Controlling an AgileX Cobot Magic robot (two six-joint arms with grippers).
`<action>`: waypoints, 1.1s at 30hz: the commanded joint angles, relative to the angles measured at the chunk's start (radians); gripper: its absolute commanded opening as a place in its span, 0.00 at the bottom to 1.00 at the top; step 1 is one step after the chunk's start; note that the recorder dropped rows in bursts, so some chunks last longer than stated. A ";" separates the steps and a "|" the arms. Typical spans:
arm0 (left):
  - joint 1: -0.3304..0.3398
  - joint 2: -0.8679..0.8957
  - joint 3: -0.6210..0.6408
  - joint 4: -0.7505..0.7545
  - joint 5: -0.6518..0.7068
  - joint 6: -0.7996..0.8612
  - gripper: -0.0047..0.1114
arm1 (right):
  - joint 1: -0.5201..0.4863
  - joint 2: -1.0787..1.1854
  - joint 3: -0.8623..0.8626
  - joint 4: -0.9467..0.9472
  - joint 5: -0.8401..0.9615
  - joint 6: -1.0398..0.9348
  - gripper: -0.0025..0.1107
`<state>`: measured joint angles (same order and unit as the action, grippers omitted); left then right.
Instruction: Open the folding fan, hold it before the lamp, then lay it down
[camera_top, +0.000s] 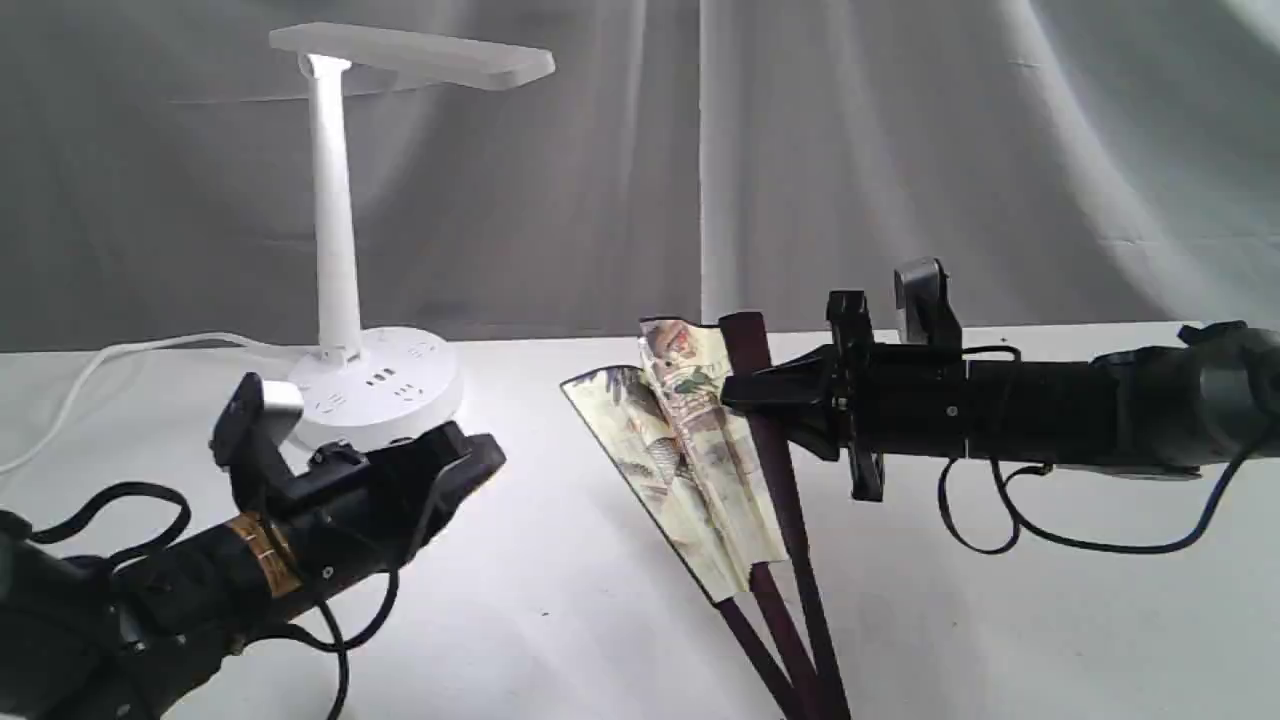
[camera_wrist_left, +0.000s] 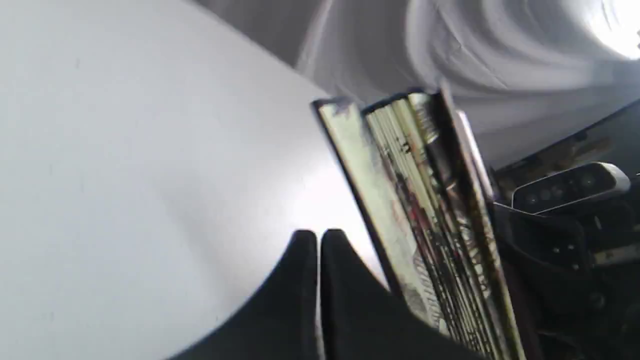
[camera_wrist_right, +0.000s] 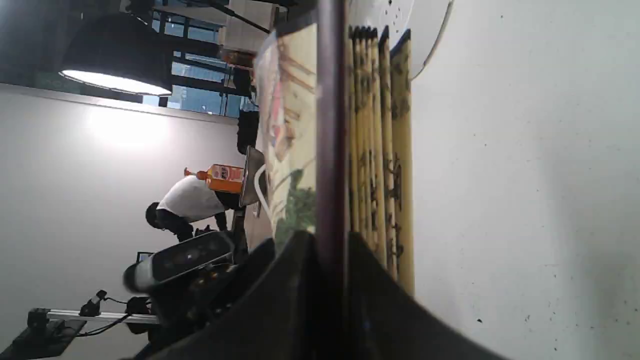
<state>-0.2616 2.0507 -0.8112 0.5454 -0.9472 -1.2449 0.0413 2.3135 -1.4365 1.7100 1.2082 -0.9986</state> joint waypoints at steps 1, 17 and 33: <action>0.044 0.036 -0.078 0.260 0.087 -0.414 0.06 | -0.002 -0.018 0.003 0.017 0.013 -0.011 0.02; 0.039 0.116 -0.252 0.372 -0.089 -0.510 0.63 | -0.002 -0.018 0.003 0.023 0.013 -0.014 0.02; -0.045 0.259 -0.384 0.216 -0.074 -0.508 0.63 | -0.002 -0.018 0.003 0.021 0.013 -0.014 0.02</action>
<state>-0.3023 2.3065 -1.1805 0.7819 -1.0200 -1.7507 0.0413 2.3135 -1.4365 1.7138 1.2082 -1.0061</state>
